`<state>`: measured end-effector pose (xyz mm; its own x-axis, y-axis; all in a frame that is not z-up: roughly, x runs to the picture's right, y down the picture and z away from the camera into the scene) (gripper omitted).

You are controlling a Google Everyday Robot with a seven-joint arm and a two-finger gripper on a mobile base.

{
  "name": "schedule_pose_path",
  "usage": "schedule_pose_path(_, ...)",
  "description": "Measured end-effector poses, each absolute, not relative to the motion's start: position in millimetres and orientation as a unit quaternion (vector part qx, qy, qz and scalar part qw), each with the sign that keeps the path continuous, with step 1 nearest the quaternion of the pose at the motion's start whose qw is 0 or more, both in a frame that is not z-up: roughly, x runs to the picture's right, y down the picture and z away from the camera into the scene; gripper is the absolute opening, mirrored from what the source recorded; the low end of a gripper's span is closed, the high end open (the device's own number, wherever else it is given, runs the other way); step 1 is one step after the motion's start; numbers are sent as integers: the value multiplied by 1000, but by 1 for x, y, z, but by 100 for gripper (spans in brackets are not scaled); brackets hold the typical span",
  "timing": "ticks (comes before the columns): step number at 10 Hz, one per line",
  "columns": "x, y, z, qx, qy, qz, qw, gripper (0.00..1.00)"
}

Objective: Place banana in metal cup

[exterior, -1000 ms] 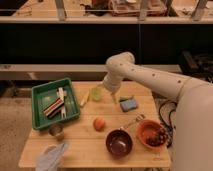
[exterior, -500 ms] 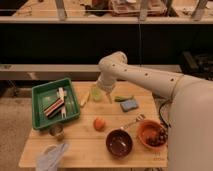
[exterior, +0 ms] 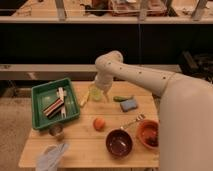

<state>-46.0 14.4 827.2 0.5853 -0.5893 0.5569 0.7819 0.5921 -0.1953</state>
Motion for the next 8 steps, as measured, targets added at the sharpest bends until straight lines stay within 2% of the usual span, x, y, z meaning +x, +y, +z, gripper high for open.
schedule_pose_path(4,-112,-21,861,-275,-218,-363,863,80)
schedule_pose_path(8,-138,-20,872,-305,-225,-338,861,80)
